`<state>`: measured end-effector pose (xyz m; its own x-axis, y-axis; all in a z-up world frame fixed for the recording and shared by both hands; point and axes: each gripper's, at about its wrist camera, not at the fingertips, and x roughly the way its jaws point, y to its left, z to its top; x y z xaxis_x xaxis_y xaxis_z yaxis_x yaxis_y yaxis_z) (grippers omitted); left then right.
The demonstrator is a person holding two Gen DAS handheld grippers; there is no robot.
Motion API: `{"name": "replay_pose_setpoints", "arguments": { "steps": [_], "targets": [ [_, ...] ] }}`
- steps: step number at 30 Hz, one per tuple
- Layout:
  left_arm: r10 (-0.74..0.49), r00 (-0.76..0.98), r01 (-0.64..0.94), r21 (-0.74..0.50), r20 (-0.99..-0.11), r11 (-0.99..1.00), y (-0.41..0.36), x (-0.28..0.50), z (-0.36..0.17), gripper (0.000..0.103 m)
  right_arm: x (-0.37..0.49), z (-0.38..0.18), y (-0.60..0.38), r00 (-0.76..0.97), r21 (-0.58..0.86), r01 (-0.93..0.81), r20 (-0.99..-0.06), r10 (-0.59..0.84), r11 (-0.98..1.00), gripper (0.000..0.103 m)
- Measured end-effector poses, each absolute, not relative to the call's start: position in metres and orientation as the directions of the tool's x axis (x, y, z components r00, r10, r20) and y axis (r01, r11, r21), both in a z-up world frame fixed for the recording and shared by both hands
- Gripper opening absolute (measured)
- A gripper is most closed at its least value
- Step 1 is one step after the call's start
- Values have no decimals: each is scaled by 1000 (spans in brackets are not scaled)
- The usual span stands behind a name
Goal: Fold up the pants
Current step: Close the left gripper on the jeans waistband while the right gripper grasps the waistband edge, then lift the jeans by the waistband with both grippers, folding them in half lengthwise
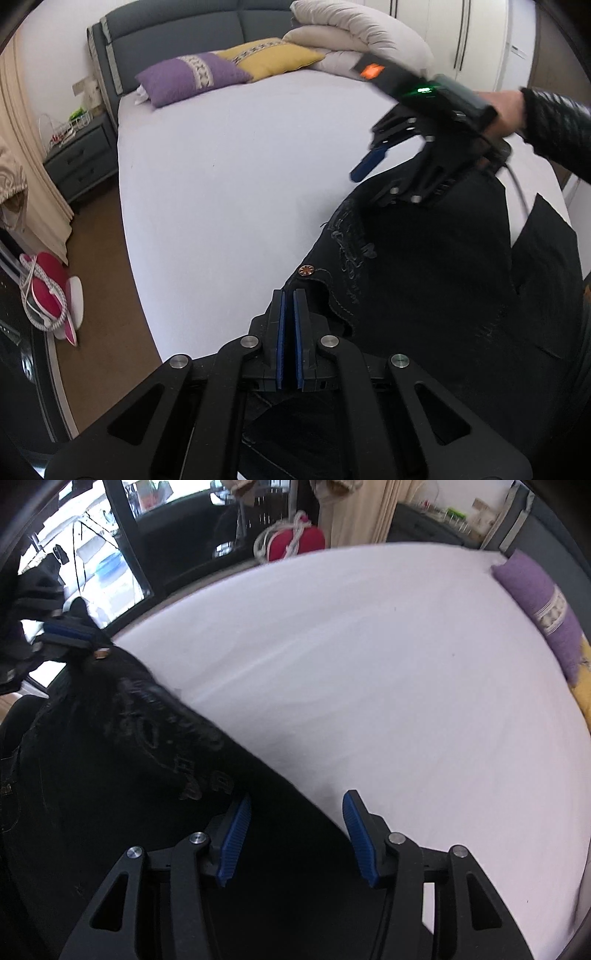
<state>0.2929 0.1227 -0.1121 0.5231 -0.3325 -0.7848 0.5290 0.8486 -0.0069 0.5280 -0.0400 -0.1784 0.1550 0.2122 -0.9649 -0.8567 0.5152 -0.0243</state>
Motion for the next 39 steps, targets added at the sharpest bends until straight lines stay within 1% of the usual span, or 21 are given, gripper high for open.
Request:
{"name": "replay_pose_setpoints", "arguments": {
  "steps": [3,4,6,11,15,19,22,26,31,36,39],
  "targets": [
    [-333,523,530,-7,-784,848,107,288,-116,3,538,-183,-45,72,53,-849,-974,215,526,20],
    [-332,523,528,-7,-785,849,101,288,-118,3,537,-181,-46,77,50,-850,-973,216,525,15],
    [-330,524,521,-12,-785,854,99,284,-119,3,531,-171,-54,84,61,-848,-966,246,527,10],
    [-349,527,495,-54,-775,867,104,276,-119,3,517,-141,-76,151,86,-806,-926,345,586,8],
    [-377,516,483,-103,-769,870,107,257,-114,3,486,-116,-81,217,107,-783,-876,430,613,8],
    [-411,496,489,-146,-765,860,105,231,-108,3,437,-112,-65,205,139,-801,-850,485,582,8],
    [-433,471,505,-168,-769,847,99,204,-105,3,390,-124,-57,173,155,-823,-848,501,547,8],
    [-438,424,542,-165,-793,824,90,160,-107,3,333,-131,-59,166,108,-849,-874,456,517,8],
    [-441,361,585,-169,-822,793,81,104,-114,3,260,-129,-82,210,6,-866,-903,375,500,8],
    [-433,298,616,-175,-851,768,73,51,-123,3,200,-136,-89,278,-156,-894,-928,247,420,7],
    [-430,268,634,-178,-862,752,68,25,-123,3,168,-136,-92,294,-213,-909,-937,190,358,7]
  ]
}}
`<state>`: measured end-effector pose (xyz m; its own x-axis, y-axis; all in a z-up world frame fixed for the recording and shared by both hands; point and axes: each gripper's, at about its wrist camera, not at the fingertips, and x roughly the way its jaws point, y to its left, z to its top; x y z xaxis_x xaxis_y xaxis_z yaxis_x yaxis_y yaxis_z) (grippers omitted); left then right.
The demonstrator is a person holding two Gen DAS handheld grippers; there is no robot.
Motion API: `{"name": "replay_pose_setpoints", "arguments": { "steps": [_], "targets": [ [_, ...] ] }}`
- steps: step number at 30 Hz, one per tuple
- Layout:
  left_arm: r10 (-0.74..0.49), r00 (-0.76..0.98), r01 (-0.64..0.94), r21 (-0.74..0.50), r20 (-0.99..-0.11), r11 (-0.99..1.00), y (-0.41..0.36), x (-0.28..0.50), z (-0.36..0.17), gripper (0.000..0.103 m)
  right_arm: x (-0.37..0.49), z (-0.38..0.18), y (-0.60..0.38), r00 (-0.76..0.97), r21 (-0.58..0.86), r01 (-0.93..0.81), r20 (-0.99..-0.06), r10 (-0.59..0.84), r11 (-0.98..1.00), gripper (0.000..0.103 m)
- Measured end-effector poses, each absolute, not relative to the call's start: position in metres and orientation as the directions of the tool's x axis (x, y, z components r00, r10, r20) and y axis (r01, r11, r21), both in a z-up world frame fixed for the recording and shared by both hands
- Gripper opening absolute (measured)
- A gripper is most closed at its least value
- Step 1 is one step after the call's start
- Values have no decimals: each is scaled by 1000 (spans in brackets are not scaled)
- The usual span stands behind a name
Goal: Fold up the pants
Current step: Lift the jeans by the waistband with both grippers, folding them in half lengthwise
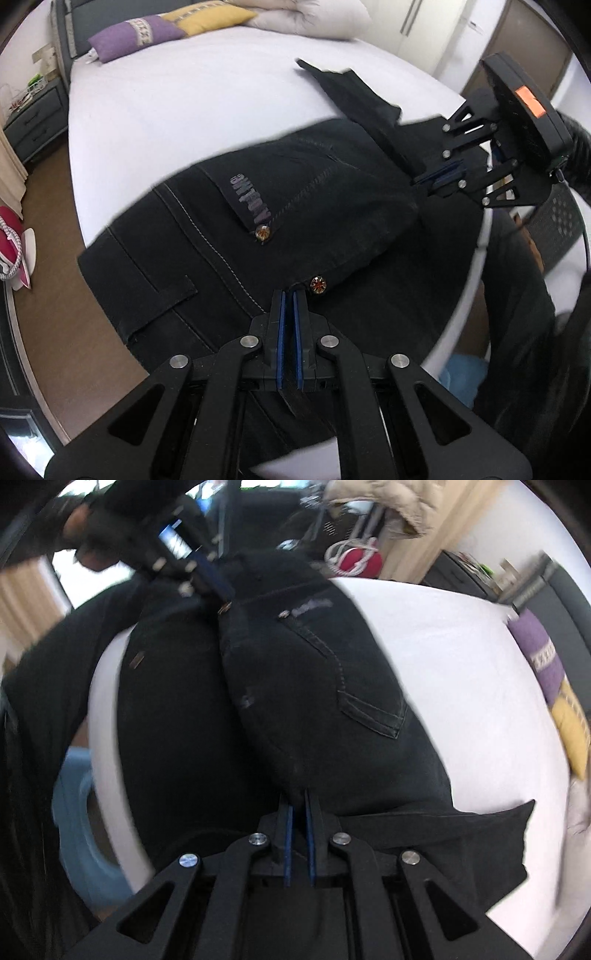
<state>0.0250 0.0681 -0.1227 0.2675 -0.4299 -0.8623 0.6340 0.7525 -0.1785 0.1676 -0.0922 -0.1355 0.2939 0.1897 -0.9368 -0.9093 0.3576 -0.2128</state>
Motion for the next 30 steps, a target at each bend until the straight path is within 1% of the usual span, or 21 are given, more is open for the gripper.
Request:
{"name": "replay_pose_setpoints", "arguments": {
  "steps": [3,7,13,14,15,21,25,30],
  "targets": [
    [-439,226,655,-198,-869,729,60,8,-124,3,136,-137,-91,311,-267,-922,-942,126,280,7],
    [-434,187,683,-201,-881,703,50,-12,-127,3,102,-136,-92,313,-289,-932,-946,87,217,7],
    [-427,162,710,-196,-890,676,41,-28,-125,3,97,-149,-78,334,-315,-923,-941,52,223,7],
    [-424,161,714,-192,-891,674,38,-30,-125,3,86,-151,-79,340,-323,-921,-939,45,219,7],
    [-422,159,717,-189,-893,671,41,-18,-121,3,88,-154,-76,345,-330,-919,-938,38,216,7],
    [-419,159,715,-189,-894,673,50,-16,-124,3,79,-157,-73,362,-346,-909,-932,29,231,8],
    [-421,163,710,-190,-892,678,55,-19,-125,3,70,-164,-69,387,-376,-901,-922,7,215,8],
    [-427,162,703,-200,-890,683,63,-25,-125,3,69,-161,-71,386,-370,-896,-922,16,247,8]
  ]
}}
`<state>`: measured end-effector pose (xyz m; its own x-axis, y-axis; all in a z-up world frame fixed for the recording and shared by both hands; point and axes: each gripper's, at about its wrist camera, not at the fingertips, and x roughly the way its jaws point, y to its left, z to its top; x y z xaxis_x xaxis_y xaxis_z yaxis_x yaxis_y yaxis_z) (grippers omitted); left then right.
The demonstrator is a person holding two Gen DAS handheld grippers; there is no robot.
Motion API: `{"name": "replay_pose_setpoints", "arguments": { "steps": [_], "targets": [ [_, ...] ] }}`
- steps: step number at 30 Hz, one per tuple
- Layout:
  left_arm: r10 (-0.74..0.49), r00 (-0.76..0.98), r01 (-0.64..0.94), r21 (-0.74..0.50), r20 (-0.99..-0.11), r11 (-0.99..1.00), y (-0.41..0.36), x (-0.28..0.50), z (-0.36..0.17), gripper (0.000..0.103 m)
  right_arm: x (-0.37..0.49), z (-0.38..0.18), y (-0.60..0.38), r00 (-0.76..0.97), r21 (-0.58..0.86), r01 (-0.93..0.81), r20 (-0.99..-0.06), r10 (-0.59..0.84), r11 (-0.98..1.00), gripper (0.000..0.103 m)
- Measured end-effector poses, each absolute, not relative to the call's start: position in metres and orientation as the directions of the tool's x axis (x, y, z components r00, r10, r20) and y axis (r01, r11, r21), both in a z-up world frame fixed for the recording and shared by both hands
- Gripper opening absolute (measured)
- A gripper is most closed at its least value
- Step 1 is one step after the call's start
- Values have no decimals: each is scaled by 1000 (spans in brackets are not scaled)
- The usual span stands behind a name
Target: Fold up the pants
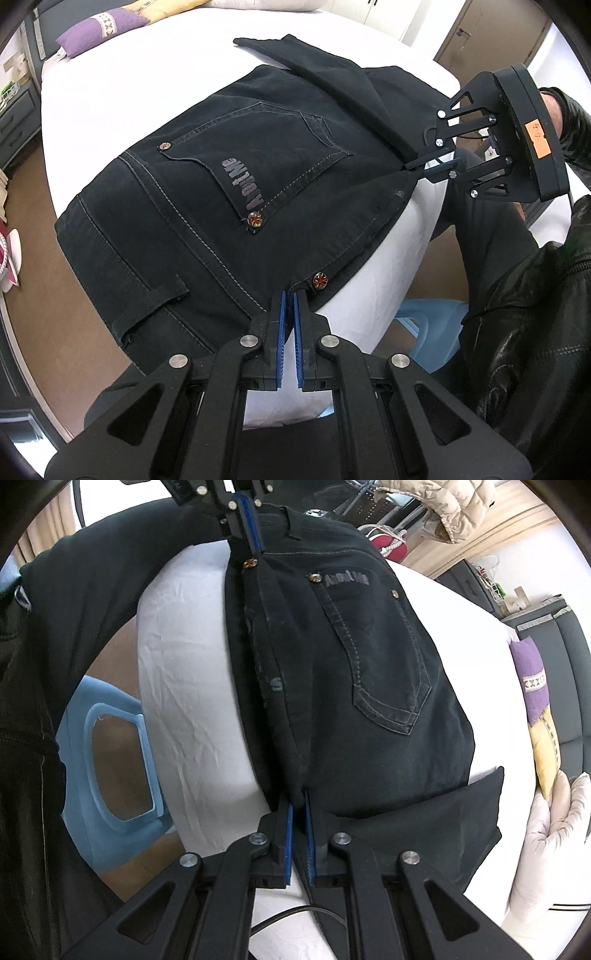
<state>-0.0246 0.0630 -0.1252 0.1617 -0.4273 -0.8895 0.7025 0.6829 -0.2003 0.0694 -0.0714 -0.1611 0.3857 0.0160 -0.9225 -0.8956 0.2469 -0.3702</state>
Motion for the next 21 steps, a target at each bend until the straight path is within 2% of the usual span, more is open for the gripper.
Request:
{"name": "replay_pose_setpoints", "arguments": {
  "steps": [5,12,15,21],
  "targets": [
    [-408,174,706,-175,-896,686,61,-27,-136,4,73,-179,-72,379,-362,-889,-925,7,280,8],
    [-474,170,628,-276,-864,728,78,-21,-139,12,73,-183,-72,413,-379,-850,-911,18,366,10],
    [-449,179,637,-245,-876,731,85,-24,-123,28,70,-183,-70,437,-397,-830,-899,12,392,10],
    [-463,259,638,-210,-847,741,87,-23,-82,28,69,-182,-70,456,-399,-792,-890,14,462,10]
  ]
}}
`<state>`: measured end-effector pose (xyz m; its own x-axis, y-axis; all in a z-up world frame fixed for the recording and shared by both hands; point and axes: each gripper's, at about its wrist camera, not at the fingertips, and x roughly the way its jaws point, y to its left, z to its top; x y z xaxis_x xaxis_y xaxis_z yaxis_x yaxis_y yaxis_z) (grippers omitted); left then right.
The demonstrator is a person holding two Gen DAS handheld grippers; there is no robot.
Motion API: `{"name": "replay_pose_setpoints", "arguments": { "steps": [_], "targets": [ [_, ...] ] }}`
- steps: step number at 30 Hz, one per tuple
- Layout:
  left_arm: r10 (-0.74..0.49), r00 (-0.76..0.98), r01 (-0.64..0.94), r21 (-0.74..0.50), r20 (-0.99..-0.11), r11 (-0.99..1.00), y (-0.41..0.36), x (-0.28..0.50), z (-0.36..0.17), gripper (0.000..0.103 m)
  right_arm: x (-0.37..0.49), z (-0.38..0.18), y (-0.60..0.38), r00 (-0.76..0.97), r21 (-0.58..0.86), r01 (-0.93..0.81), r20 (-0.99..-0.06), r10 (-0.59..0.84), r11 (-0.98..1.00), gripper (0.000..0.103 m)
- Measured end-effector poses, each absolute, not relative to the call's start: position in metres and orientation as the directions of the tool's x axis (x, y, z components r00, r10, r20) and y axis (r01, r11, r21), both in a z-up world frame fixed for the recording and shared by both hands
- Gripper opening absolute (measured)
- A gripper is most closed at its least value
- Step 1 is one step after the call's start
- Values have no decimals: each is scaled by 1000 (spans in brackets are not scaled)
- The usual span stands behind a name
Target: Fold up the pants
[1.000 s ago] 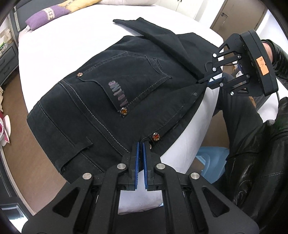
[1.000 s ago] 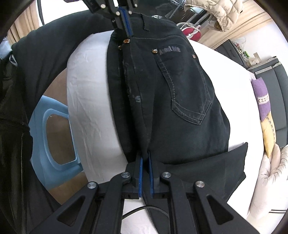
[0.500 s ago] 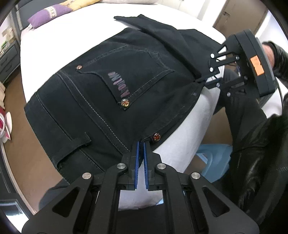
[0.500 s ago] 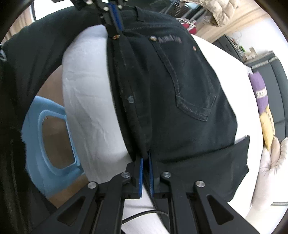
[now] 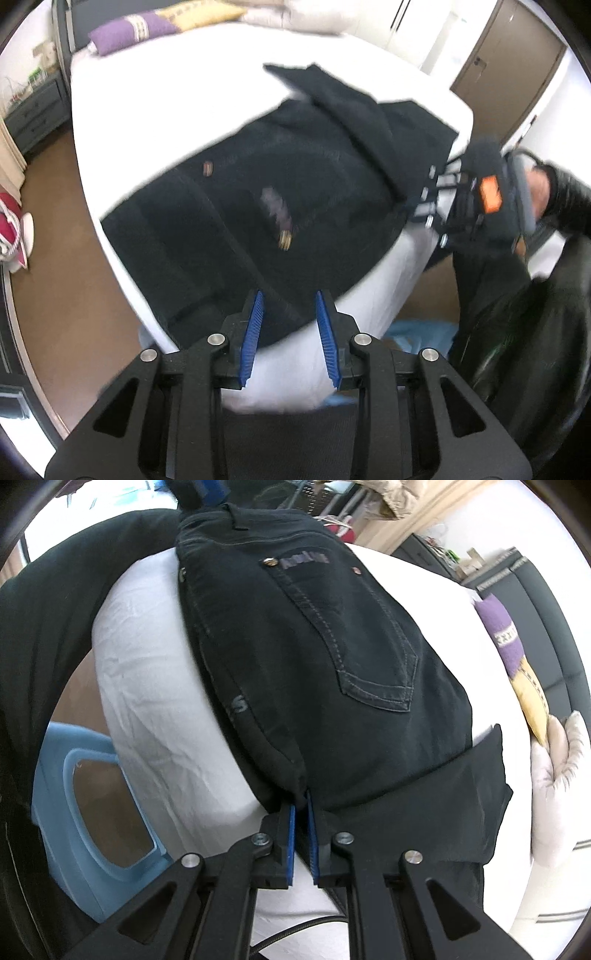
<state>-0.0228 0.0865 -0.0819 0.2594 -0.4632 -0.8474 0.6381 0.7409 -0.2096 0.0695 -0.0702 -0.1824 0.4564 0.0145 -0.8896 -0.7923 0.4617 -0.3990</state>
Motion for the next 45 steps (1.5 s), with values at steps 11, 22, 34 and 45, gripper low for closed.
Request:
{"name": "replay_pose_setpoints", "arguments": {
  "steps": [11,22,34,45],
  "targets": [
    [-550,228,566,-350,-803,746,-34,28,-127,28,75,-171,-91,488,-295,-659,-867,96,692,18],
    [-575,243,436,-442,-781,784,-26,35,-166,28,122,-105,-176,475,95,-414,-826,304,906,63],
    [-604,275,354,-506,-748,787,7,32,-172,2,344,-113,-209,472,-15,-43,-882,7,999,36],
    [-627,255,338,-539,-737,771,11,38,-180,1,443,-179,-198,334,-188,103,-918,-213,977,52]
  ]
}}
